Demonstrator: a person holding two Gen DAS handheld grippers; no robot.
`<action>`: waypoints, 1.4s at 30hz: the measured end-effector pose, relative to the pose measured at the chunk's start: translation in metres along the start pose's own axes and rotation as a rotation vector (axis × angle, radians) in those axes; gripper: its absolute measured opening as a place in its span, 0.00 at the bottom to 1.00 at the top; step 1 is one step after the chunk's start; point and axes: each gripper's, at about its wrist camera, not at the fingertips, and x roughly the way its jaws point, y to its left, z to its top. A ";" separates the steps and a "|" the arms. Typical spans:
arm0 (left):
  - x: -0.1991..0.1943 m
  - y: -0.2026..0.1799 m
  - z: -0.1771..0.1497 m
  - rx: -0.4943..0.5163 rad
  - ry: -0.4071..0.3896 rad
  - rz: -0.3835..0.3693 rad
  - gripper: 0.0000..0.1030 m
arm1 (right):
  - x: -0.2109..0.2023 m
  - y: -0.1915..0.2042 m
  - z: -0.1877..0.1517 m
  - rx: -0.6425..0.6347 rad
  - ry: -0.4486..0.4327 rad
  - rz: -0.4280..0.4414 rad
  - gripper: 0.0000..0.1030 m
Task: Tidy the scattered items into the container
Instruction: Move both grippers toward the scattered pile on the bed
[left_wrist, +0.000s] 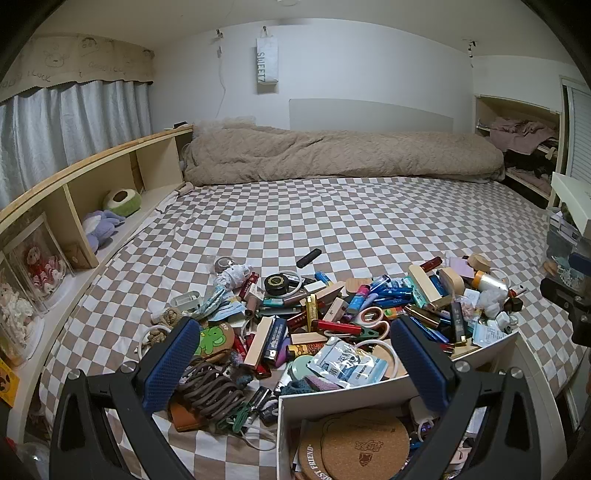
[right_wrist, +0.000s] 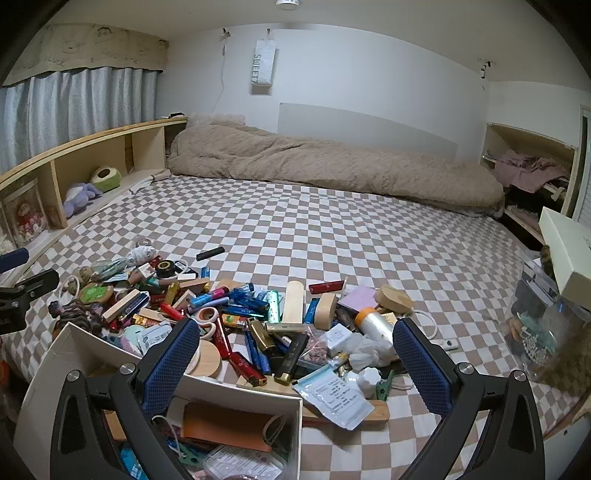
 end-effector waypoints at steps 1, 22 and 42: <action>0.000 0.000 0.000 0.000 0.001 -0.001 1.00 | 0.000 0.000 0.000 0.001 0.000 0.000 1.00; 0.001 0.026 0.008 -0.046 -0.003 0.045 1.00 | 0.001 -0.023 0.000 0.051 -0.011 -0.018 1.00; 0.008 0.115 0.008 -0.200 0.035 0.180 1.00 | 0.024 -0.083 -0.010 0.202 0.022 -0.110 1.00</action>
